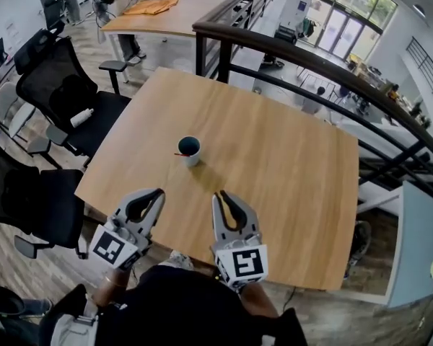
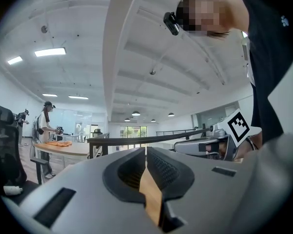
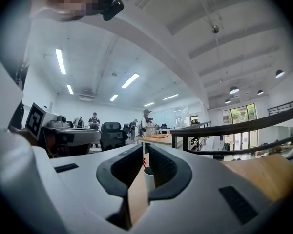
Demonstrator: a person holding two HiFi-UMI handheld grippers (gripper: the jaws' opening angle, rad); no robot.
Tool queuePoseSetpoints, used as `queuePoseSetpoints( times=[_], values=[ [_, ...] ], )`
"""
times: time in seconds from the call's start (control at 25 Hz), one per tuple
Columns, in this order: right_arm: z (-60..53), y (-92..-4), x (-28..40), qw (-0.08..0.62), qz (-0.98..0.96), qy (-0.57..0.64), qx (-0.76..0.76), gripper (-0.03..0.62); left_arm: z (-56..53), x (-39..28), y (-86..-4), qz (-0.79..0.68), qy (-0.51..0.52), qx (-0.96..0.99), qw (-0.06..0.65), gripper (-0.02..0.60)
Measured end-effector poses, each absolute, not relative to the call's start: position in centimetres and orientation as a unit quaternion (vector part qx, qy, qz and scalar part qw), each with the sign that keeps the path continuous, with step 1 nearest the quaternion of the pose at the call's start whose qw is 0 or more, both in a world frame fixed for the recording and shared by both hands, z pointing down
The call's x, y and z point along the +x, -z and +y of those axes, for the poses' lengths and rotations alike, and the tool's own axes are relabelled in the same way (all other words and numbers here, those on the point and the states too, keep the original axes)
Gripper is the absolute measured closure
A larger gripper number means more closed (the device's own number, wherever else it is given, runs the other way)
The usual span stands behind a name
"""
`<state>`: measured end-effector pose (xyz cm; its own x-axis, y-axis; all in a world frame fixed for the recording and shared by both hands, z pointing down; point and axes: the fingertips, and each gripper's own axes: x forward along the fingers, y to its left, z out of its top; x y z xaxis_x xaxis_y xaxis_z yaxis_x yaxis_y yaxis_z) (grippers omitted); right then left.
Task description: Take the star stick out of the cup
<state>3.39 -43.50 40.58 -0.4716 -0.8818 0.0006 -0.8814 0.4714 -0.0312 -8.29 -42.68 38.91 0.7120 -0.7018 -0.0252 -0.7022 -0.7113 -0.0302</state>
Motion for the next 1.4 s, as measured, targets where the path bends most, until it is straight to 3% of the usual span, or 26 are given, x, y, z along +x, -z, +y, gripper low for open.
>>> queuePoseSetpoints(
  times=[0.28, 0.48, 1.4],
  values=[
    [-48.8, -42.3, -0.7, -0.026, 0.855, 0.023, -0.518, 0.563, -48.5, -12.2, -39.8, 0.367, -0.001, -0.930, 0.007, 0.558],
    [-52.8, -45.2, -2.8, -0.064, 0.851, 0.025, -0.520, 0.488, -52.2, -14.0, -41.2, 0.353, 0.009, -0.936, -0.003, 0.558],
    [-60.8, -54.0, -5.5, -0.106, 0.814, 0.044, -0.570, 0.480, -61.8, -15.2, -44.1, 0.284, 0.022, -0.958, -0.021, 0.558]
  ],
)
